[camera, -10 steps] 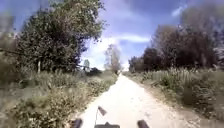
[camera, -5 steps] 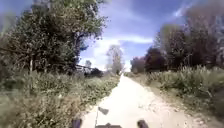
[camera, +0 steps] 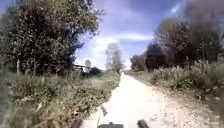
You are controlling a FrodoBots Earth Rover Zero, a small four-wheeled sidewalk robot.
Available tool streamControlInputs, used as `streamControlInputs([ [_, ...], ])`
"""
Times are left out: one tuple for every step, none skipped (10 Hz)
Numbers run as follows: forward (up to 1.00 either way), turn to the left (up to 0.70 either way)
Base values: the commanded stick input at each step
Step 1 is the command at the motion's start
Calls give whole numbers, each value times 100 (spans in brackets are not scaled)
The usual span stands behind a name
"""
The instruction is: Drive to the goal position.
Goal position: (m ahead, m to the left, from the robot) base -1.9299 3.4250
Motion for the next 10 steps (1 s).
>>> streamControlInputs([
  [0,0],
  [0,0],
  [0,0],
  [0,0],
  [0,0],
  [0,0],
  [0,0],
  [0,0],
  [0,-100],
  [0,-100],
])
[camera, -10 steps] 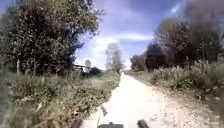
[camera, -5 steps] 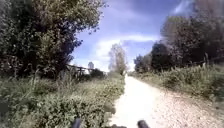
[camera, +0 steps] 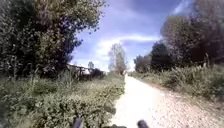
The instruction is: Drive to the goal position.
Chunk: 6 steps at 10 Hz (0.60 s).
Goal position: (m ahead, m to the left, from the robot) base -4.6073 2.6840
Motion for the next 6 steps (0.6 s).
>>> streamControlInputs([
  [0,-100],
  [0,-100],
  [0,-100],
  [0,-100],
  [0,-100],
  [0,-100],
])
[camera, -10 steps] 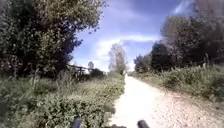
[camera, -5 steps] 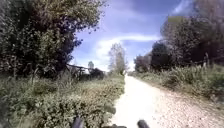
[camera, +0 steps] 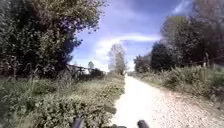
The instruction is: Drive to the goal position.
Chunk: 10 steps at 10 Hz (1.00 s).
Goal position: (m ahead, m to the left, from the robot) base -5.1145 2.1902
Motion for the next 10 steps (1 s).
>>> streamControlInputs([
  [0,-100],
  [0,-100],
  [0,-100],
  [0,-100],
  [0,-100],
  [0,-100],
  [0,-100],
  [0,-100],
  [0,-100],
  [0,-100],
])
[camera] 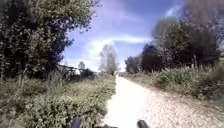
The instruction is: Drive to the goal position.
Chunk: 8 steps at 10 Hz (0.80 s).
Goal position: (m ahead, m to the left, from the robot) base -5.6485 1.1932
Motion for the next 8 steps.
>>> streamControlInputs([
  [0,-100],
  [0,-100],
  [0,-100],
  [0,-100],
  [0,-100],
  [0,-100],
  [0,-100],
  [0,-100],
])
